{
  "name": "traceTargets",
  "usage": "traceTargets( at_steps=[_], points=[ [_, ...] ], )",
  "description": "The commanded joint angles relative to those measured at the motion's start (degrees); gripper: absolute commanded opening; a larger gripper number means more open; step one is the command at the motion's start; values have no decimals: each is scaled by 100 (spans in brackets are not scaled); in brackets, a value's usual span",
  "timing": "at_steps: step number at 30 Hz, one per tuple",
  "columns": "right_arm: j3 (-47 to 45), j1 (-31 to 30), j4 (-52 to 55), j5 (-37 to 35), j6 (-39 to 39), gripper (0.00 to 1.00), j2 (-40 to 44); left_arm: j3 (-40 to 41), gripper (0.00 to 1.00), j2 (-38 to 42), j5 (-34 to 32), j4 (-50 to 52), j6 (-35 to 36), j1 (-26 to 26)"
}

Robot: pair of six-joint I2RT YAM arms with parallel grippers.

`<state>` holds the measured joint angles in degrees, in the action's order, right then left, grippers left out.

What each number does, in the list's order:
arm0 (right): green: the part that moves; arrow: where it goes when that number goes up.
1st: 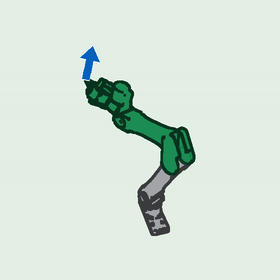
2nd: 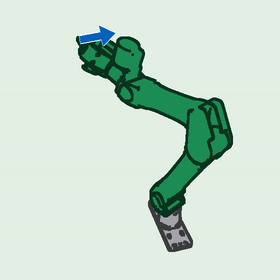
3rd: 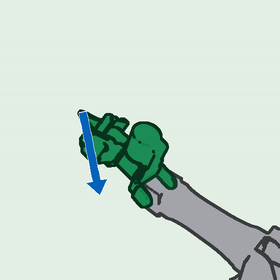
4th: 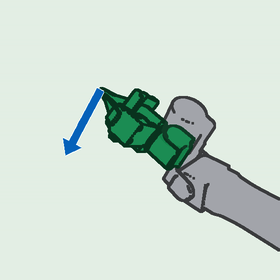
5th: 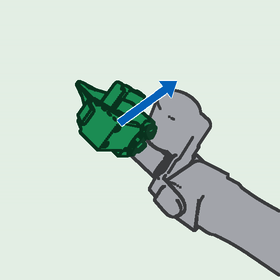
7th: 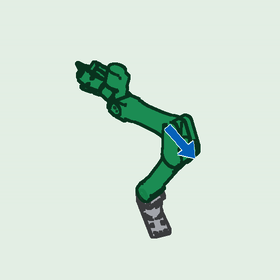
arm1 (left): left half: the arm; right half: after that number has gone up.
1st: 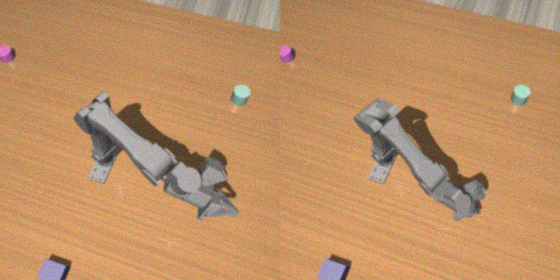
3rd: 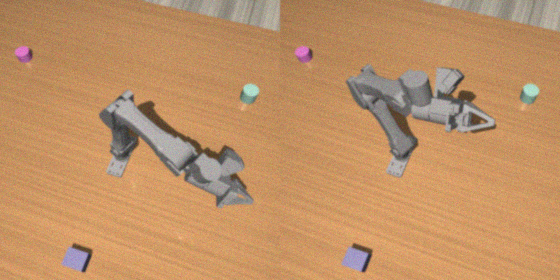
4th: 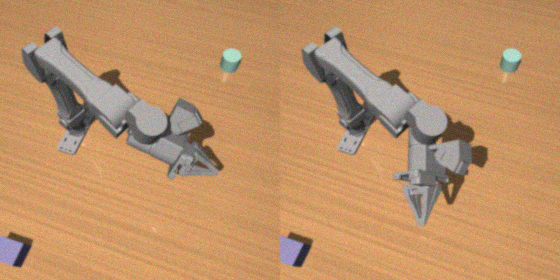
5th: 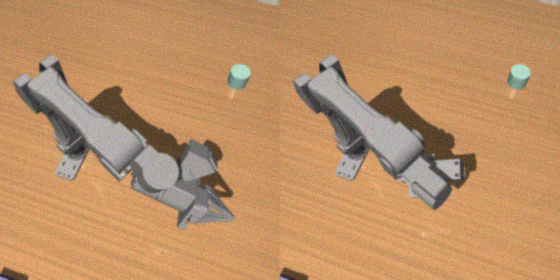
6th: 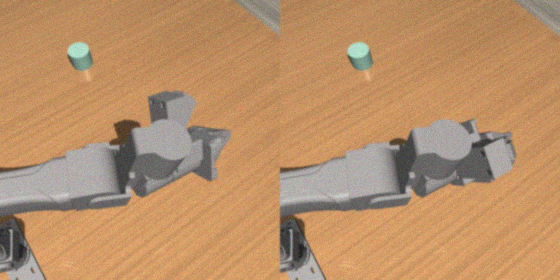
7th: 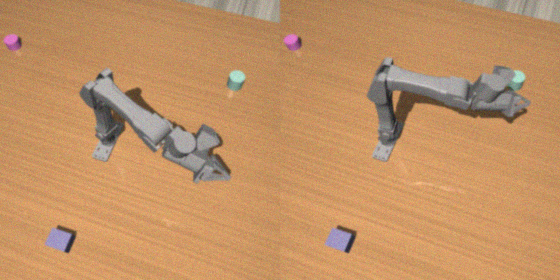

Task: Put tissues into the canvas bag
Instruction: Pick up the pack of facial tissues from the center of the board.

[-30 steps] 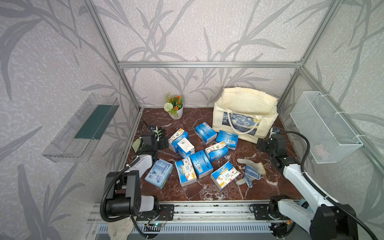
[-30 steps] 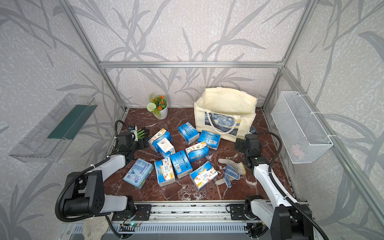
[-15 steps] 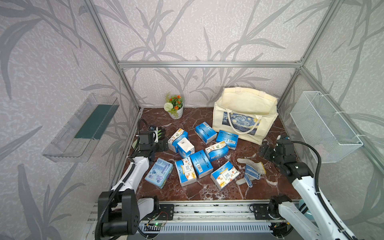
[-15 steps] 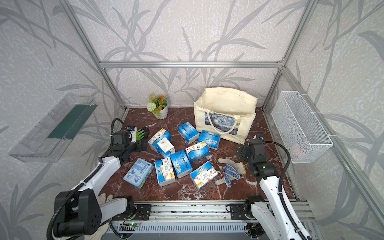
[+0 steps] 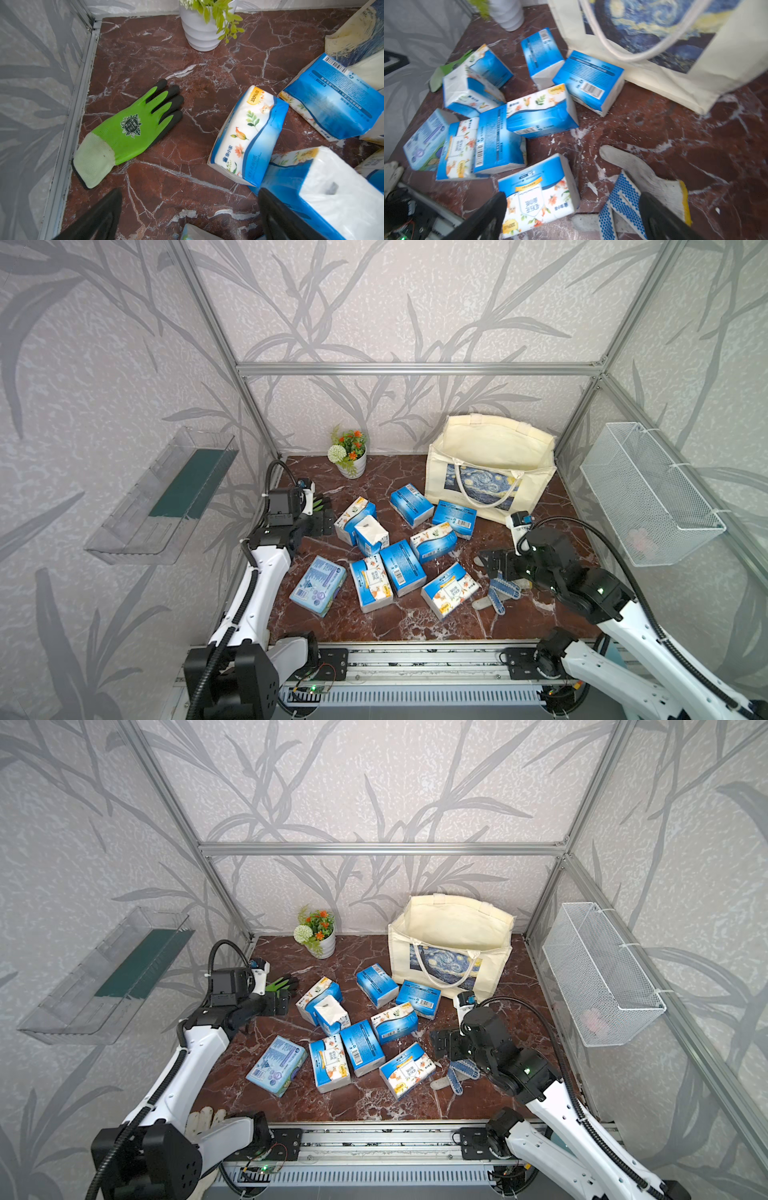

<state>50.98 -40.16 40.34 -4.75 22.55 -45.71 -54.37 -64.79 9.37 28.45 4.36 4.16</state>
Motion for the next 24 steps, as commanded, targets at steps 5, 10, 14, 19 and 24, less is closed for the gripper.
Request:
traceTargets(
  at_steps=[5, 10, 14, 19, 24],
  points=[
    [1521, -1271, -363, 94, -905, 99, -1880, -848, 99, -62, 231, 1102, -12, 4],
    [2315, -1484, -671, 324, -1245, 99, -2988, -1461, 99, -324, 83, 1626, 57, 0],
    [2800, -1503, -1004, 682, -1458, 99, -3805, -1828, 99, -398, -189, 1942, 157, 2],
    [3572, -1520, -1088, 1060, -1619, 99, -4879, -2023, 99, -337, -207, 2187, 42, 0],
    [4339, -1599, -1128, 914, -1628, 99, -5838, -2004, 99, -238, -219, 2244, -92, 1]
  ],
)
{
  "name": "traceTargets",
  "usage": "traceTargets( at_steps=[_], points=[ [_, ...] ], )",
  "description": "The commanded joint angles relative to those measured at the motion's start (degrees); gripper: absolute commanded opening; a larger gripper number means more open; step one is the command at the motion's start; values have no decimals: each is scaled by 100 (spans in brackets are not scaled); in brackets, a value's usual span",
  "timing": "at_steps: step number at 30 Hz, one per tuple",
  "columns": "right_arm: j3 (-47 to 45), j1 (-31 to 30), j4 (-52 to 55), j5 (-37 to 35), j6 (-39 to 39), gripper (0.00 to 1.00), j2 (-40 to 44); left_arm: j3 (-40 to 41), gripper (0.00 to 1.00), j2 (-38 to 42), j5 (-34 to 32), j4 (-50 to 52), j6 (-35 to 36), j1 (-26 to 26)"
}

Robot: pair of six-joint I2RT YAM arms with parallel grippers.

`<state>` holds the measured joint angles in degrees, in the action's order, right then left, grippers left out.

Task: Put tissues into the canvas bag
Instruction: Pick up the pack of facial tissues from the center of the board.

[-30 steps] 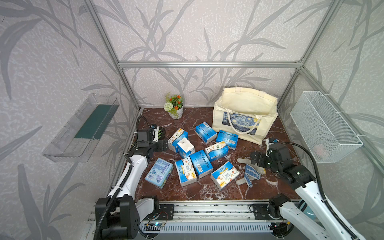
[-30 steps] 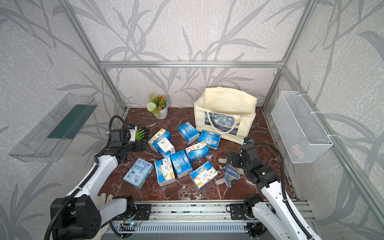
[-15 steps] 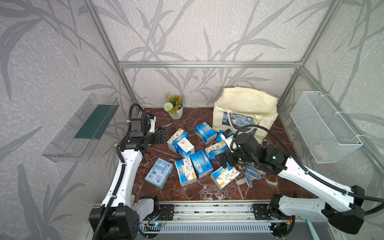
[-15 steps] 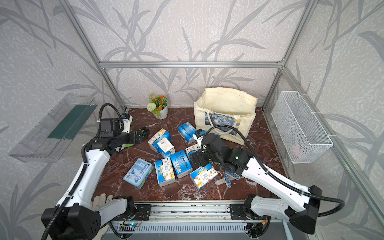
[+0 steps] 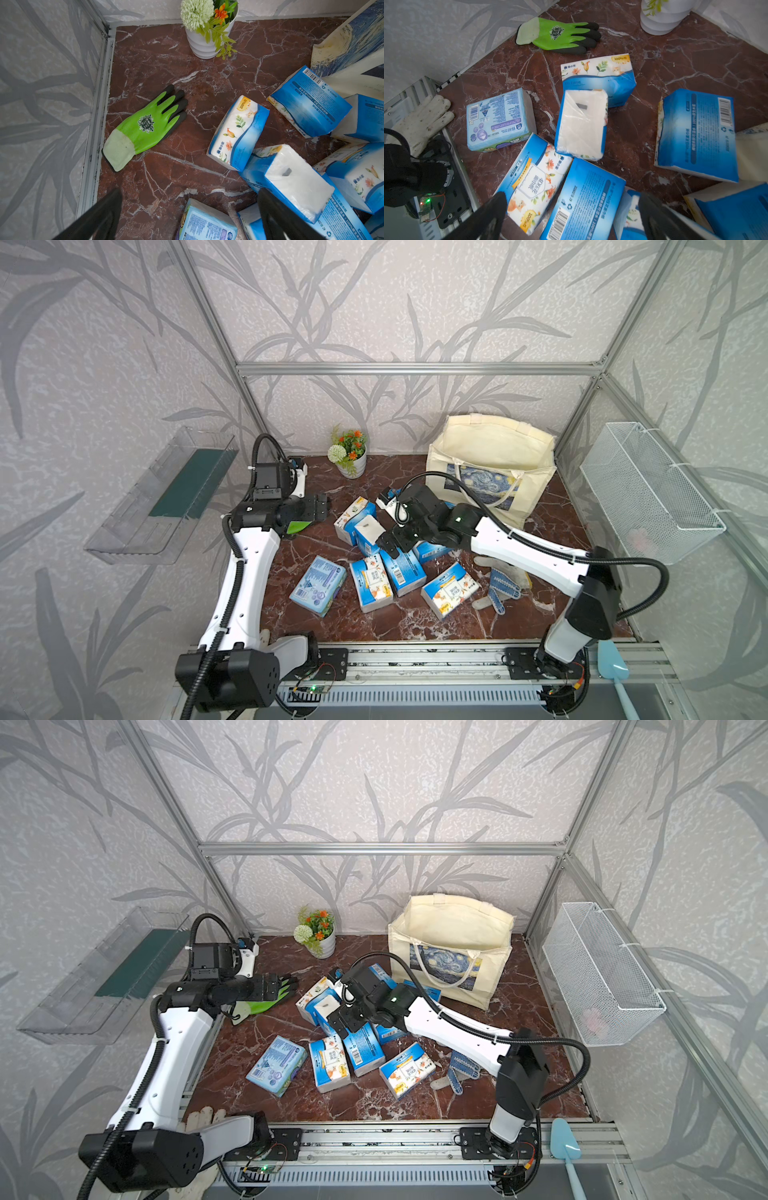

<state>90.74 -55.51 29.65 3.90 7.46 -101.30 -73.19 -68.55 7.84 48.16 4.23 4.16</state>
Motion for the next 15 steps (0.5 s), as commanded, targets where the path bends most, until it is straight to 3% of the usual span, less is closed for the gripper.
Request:
traceTargets(
  at_steps=[1, 5, 15],
  points=[
    [452, -65, -140, 75, -139, 99, -440, -97, 99, 144, -54, 273, -95, -3],
    [1076, -82, 115, -75, -247, 99, -1068, -96, 99, 140, 17, 312, -91, -3],
    [1584, -193, 129, -960, -351, 99, -1890, -101, 99, 175, 10, 353, -32, -3]
  ],
)
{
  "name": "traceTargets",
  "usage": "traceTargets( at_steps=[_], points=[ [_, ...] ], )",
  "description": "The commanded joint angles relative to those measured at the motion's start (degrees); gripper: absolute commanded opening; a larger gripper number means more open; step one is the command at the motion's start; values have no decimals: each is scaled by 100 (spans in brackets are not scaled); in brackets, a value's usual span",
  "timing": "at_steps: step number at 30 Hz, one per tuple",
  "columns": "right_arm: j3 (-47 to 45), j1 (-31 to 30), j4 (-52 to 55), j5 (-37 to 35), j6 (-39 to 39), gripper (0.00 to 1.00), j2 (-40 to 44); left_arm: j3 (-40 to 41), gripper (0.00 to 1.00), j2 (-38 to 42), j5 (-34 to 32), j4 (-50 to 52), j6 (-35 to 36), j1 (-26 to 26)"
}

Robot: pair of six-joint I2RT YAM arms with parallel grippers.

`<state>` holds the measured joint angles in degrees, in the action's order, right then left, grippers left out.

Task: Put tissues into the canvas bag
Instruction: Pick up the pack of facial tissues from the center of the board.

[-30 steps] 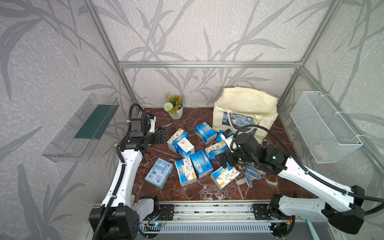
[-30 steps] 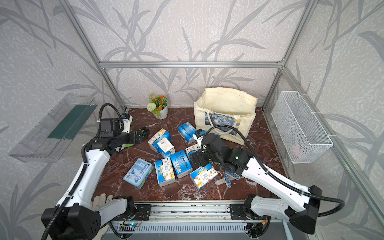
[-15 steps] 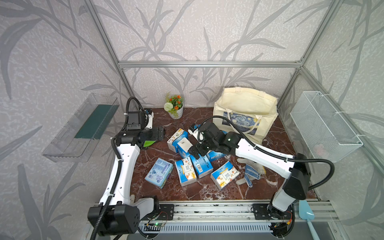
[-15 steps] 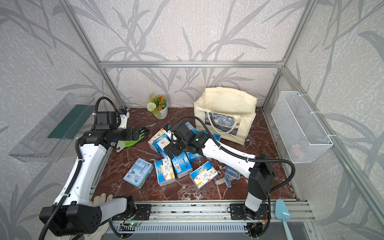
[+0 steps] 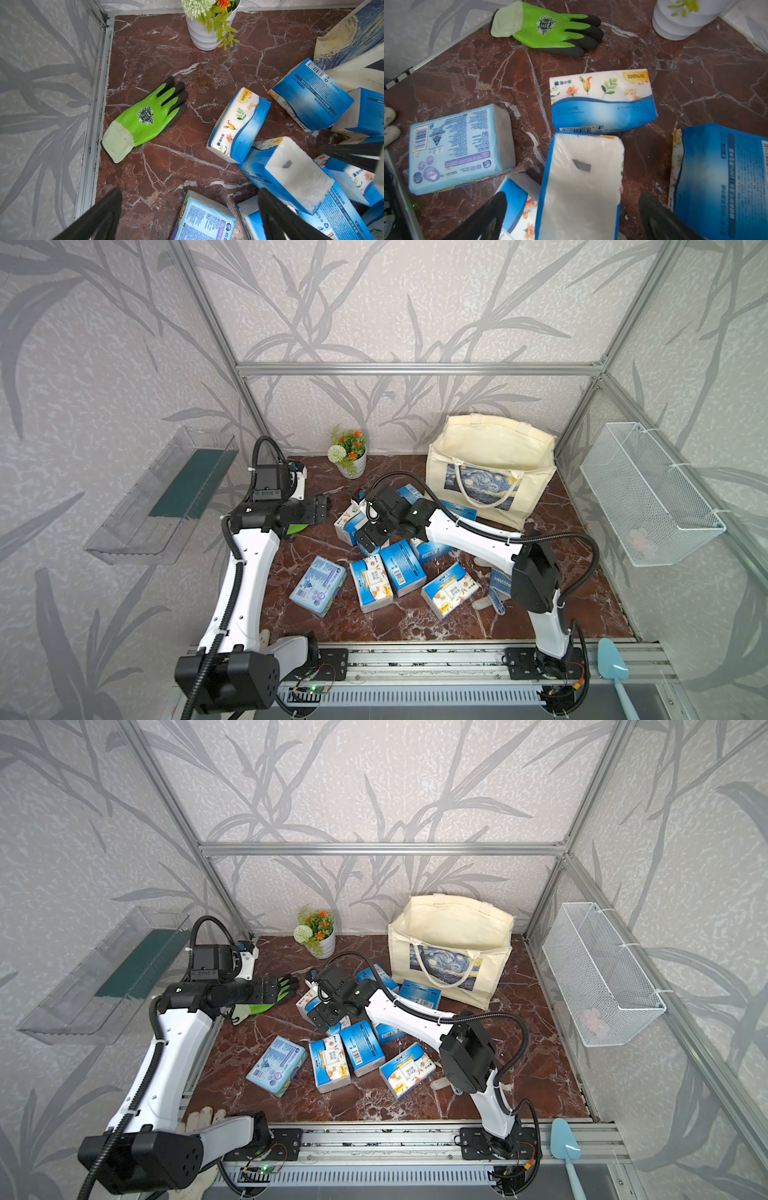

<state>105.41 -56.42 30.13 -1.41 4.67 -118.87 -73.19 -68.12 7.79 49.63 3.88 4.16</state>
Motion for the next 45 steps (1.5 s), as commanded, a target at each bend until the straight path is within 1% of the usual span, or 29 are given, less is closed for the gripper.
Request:
traceTargets(
  at_steps=[1, 3, 9, 13, 15, 18, 22, 24, 28, 30, 32, 34, 39, 45],
  points=[
    [95, -119, 20, -491, -66, 99, -175, -99, 99, 132, 31, 205, 20, 1],
    [229, -126, 99, -323, -82, 99, -347, -79, 99, 119, 36, 218, 25, -1],
    [643, -132, 309, -319, 128, 99, -806, -29, 99, 105, 125, 221, 8, -3],
    [666, -133, 338, -308, 180, 99, -882, -45, 99, 123, 170, 224, -10, 2],
    [666, -137, 376, -434, 264, 100, -885, -50, 99, 123, 175, 225, -7, -3],
    [628, -133, 406, -628, 305, 94, -895, -64, 99, 114, 228, 232, -36, -3],
    [572, -133, 394, -681, 257, 77, -859, -67, 99, 114, 249, 233, -55, -3],
    [547, -138, 380, -688, 230, 72, -822, -70, 99, 114, 249, 236, -54, -1],
    [518, -130, 350, -635, 165, 55, -755, -87, 99, 123, 239, 240, -63, 0],
    [501, -124, 330, -575, 157, 53, -703, -71, 99, 144, 232, 232, -54, 0],
    [498, -116, 324, -467, 111, 47, -652, -62, 99, 158, 209, 228, -54, 1],
    [529, -116, 338, -413, 81, 45, -574, -64, 99, 158, 197, 238, -45, -3],
    [674, -71, 525, -299, -38, 44, -274, -112, 99, 193, 155, 263, -12, 4],
    [1215, 17, 1131, 83, -285, 43, 23, -195, 99, 237, 155, 319, 38, -2]
  ],
)
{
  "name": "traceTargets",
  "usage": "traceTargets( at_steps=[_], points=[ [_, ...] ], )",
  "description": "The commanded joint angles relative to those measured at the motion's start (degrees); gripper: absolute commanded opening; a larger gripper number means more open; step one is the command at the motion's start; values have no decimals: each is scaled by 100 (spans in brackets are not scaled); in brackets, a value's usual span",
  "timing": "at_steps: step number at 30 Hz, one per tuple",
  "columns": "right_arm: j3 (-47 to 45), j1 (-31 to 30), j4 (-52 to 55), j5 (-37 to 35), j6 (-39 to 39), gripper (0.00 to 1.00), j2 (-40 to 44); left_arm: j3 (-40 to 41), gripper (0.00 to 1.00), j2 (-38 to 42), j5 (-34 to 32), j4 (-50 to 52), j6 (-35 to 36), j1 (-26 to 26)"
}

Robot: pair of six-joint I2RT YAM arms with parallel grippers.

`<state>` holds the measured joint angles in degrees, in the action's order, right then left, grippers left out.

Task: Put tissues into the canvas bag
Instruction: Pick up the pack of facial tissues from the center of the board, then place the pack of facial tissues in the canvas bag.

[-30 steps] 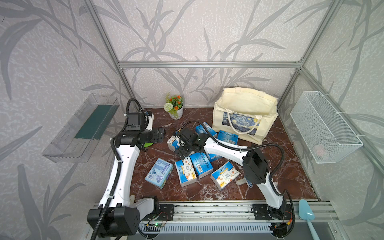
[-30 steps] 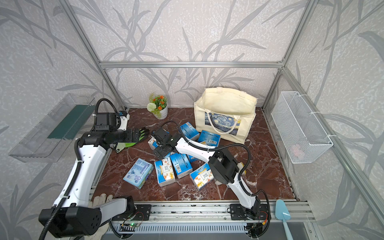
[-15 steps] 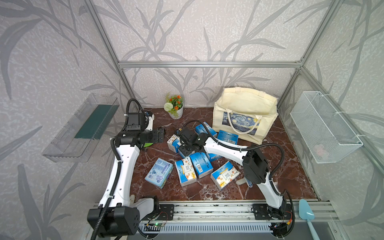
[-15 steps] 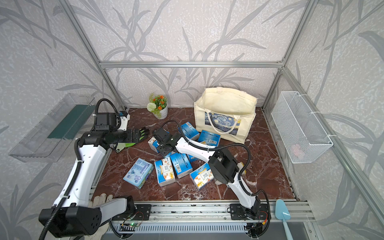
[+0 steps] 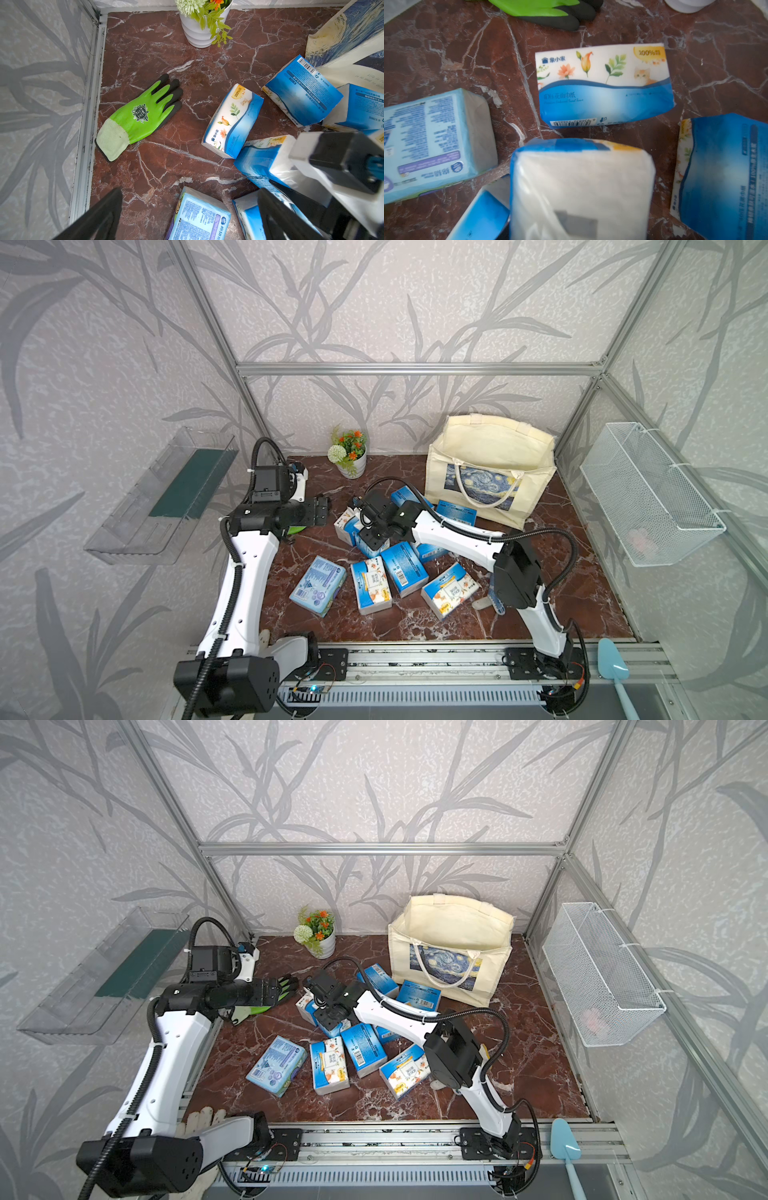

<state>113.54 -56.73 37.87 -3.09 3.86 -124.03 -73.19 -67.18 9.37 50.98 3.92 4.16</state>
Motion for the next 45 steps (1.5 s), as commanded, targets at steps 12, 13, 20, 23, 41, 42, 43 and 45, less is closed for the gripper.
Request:
traceTargets(
  at_steps=[12, 13, 20, 23, 41, 42, 43, 45],
  points=[
    [3376, 526, 2205, 555, -637, 43, 103, -170, 98, 192, 40, 279, 136, -11],
    [3761, 631, 2340, 593, -613, 44, 29, -176, 98, 192, 69, 322, 180, -12],
    [5084, 1308, 2508, 577, -315, 44, -48, -146, 98, 201, 145, 438, 311, -13],
    [5025, 1602, 2348, 437, -278, 44, 141, -113, 98, 171, 168, 448, 302, -20],
    [4892, 3020, 1572, 423, -96, 45, 722, -271, 97, -51, 930, 768, 767, -109],
    [4889, 3070, 1556, 303, -104, 45, 715, -311, 97, -71, 957, 795, 765, -106],
    [4892, 3123, 1554, 219, -98, 45, 704, -357, 97, -103, 972, 814, 762, -107],
    [4880, 3297, 1595, 80, -91, 45, 649, -449, 97, -143, 988, 837, 768, -114]
  ],
)
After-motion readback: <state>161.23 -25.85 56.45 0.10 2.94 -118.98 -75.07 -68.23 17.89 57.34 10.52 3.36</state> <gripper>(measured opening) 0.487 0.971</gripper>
